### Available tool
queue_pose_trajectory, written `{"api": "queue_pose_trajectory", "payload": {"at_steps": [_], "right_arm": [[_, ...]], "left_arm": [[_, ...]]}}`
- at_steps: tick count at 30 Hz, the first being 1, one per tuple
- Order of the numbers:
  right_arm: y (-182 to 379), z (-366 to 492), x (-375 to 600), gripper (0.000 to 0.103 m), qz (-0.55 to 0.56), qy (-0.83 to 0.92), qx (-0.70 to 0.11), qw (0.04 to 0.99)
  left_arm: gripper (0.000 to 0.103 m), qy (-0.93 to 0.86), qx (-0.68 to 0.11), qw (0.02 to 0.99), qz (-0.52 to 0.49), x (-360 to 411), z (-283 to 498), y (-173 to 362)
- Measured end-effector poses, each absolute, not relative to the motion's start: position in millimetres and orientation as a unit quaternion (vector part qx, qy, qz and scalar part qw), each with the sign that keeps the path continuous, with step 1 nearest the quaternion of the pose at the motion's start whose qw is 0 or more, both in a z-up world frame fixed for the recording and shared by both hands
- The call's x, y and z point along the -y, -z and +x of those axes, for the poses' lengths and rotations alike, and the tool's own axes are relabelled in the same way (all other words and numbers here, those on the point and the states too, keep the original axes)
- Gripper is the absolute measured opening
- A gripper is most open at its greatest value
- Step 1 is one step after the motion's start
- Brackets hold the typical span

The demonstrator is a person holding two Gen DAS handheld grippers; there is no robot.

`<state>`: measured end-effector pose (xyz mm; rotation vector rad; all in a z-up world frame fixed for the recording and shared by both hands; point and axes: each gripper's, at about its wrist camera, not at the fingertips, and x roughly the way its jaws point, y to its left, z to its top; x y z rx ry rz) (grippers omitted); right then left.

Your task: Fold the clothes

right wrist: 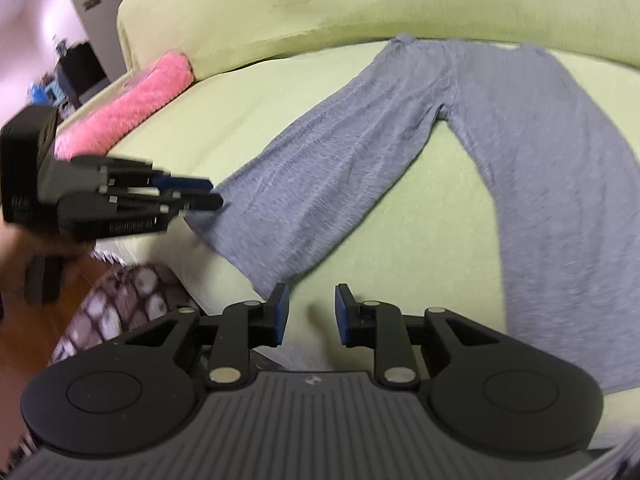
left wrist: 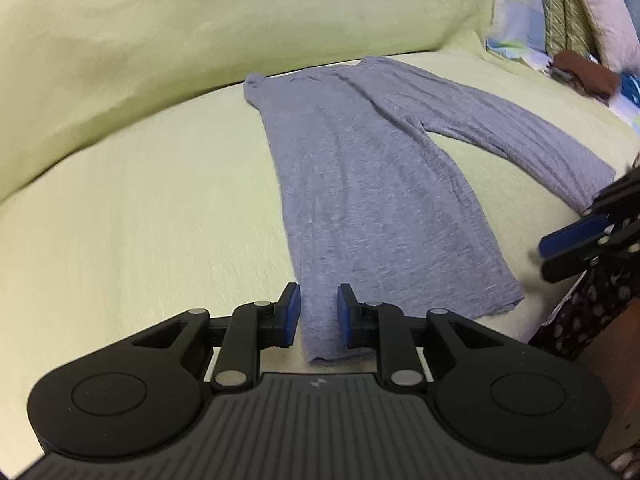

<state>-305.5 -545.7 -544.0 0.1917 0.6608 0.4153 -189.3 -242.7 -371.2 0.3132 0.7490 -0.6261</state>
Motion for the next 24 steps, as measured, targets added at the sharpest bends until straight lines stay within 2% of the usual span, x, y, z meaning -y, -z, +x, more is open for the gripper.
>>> {"api": "queue_pose_trajectory", "payload": {"at_steps": [14, 24], "right_arm": [[550, -297, 545, 0.026, 0.136, -0.184, -0.347, 0.910], [551, -294, 541, 0.029, 0.134, -0.181, -0.347, 0.910]], "left_arm": [[0.024, 0.308, -0.361, 0.869, 0.140, 246, -192, 380], [0.030, 0.304, -0.364, 0.871, 0.132, 242, -195, 382]]}}
